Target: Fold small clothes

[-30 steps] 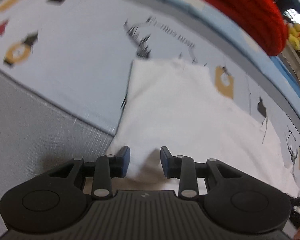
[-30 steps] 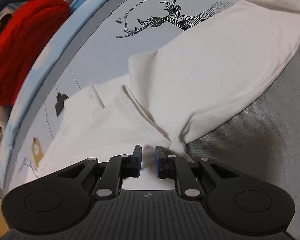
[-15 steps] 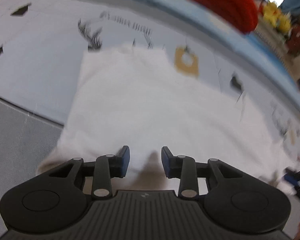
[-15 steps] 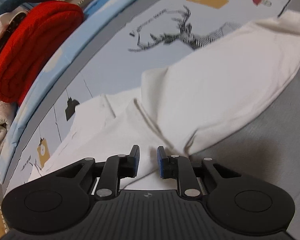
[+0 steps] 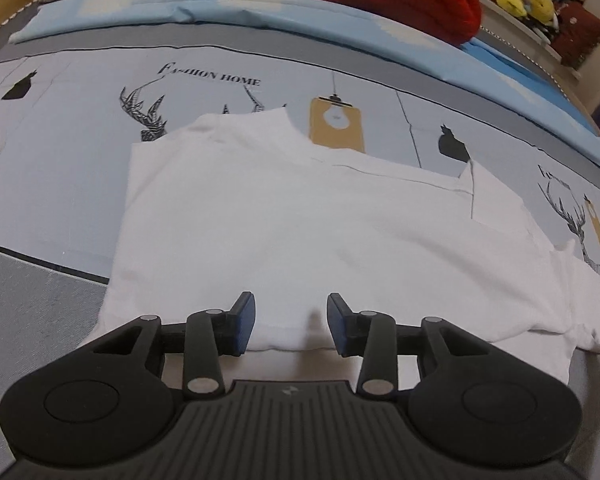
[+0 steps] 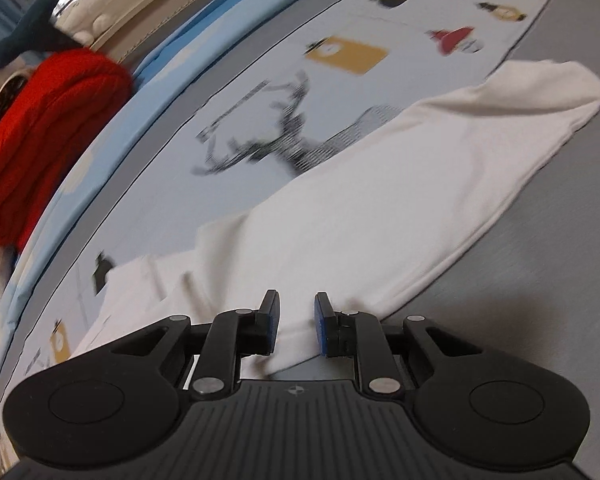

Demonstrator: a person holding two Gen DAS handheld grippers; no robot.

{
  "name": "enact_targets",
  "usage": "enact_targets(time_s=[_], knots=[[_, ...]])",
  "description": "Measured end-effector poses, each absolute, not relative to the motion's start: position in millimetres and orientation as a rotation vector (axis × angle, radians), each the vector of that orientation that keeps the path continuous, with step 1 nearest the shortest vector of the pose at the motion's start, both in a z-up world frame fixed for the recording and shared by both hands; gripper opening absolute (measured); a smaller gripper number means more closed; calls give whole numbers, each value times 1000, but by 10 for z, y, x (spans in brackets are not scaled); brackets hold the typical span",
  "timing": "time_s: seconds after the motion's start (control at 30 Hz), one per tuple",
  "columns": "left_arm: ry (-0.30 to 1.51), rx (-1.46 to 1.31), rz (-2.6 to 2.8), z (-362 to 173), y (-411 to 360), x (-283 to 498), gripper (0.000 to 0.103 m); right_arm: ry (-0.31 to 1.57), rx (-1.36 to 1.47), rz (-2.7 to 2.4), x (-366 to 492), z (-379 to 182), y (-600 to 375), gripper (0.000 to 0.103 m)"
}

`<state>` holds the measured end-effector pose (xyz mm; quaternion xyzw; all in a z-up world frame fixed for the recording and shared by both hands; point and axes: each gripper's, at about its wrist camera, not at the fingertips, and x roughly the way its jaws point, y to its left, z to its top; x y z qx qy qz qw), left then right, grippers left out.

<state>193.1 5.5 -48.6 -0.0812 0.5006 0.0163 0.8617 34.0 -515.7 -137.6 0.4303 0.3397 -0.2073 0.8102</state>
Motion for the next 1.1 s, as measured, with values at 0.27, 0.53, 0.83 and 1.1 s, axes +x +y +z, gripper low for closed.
enact_targets(time_s=[0.27,0.53,0.83,1.1], knots=[[1039,-171,13,-491,-18,1908,44,679,1034,-627,-193,-1715,-6115,20],[1034,-179,-5,-484,-92,1904,44,605,1181,-683,-423,-2146,-6656,20],[1019,-200,1,-429,-8,1883,44,577,1141,-728,-334,-2061,-6609,5],[994,-249,34,-305,238,1848,44,518,909,-842,-105,-1342,-6173,5]])
